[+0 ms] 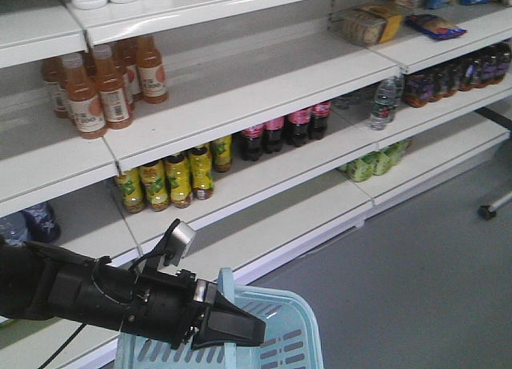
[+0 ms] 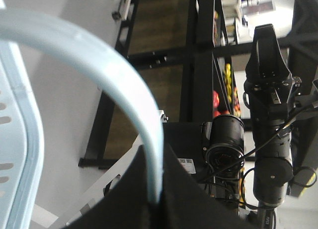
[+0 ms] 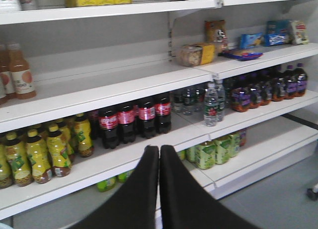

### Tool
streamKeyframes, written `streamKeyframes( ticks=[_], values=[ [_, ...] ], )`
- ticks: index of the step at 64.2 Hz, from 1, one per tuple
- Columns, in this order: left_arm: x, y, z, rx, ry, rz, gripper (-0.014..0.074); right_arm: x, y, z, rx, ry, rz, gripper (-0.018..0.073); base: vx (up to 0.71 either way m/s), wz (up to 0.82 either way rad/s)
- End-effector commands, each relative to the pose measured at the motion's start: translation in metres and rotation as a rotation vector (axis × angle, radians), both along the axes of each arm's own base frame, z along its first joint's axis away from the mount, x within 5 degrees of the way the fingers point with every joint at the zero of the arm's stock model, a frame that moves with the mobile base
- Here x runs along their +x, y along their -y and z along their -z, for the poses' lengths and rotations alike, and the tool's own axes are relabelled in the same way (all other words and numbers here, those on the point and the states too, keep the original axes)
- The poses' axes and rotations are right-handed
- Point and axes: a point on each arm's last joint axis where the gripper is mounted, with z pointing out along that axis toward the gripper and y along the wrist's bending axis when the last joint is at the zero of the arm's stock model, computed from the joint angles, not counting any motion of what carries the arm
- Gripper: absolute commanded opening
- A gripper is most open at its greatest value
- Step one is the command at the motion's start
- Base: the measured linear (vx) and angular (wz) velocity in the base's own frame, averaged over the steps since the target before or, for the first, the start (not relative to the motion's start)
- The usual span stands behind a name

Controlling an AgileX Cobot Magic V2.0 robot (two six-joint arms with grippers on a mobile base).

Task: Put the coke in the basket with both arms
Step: 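Turn the base away from the shelf holding the basket in the left gripper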

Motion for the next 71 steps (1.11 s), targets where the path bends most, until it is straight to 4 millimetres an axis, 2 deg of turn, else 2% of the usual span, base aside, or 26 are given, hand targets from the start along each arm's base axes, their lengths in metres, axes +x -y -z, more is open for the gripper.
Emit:
streamKeyframes(
  ticks=[1, 71],
  values=[
    [-0.0002, 0.0032, -0.0289, -0.16, 0.022, -0.018, -0.0007, -0.0006, -0.0001, -0.0046, -0.009, 0.078, 0.0, -0.001, -0.11, -0.54],
    [-0.0002, 0.0032, -0.0289, -0.16, 0.022, -0.018, -0.0006, -0.0006, -0.0001, -0.0045, -0.009, 0.077, 0.0, -0.001, -0.09, -0.47]
  ],
)
